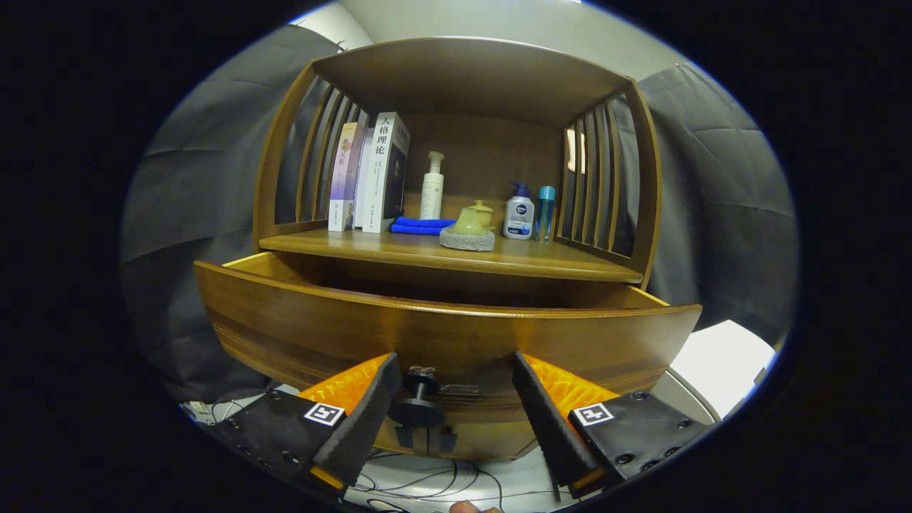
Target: Pull open the drawer, take out the items inside it, and place them on the countertop above the cabinet.
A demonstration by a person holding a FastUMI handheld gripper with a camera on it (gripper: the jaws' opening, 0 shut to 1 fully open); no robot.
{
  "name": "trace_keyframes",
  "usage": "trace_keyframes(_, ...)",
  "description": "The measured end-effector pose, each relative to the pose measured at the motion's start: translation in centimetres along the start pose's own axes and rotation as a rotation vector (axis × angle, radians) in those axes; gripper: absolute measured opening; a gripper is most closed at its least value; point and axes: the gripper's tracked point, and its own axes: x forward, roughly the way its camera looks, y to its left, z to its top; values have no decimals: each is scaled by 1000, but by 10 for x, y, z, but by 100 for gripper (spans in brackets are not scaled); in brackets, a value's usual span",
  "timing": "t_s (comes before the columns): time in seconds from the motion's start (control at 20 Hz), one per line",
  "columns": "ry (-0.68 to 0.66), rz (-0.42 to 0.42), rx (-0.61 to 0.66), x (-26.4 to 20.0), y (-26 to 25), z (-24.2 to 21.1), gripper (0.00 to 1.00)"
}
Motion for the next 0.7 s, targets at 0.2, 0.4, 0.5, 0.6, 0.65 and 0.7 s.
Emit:
trace_keyframes(0.2,13,-3,13,22,1,5,100)
trace_keyframes(0.4,27,-4,23,45,2,11,100)
trace_keyframes(0.5,24,-2,43,55,4,13,99)
trace_keyframes(0.6,34,1,66,66,7,13,99)
trace_keyframes(0.65,44,0,75,72,9,13,99)
trace_keyframes(0.7,48,-4,77,76,11,14,98)
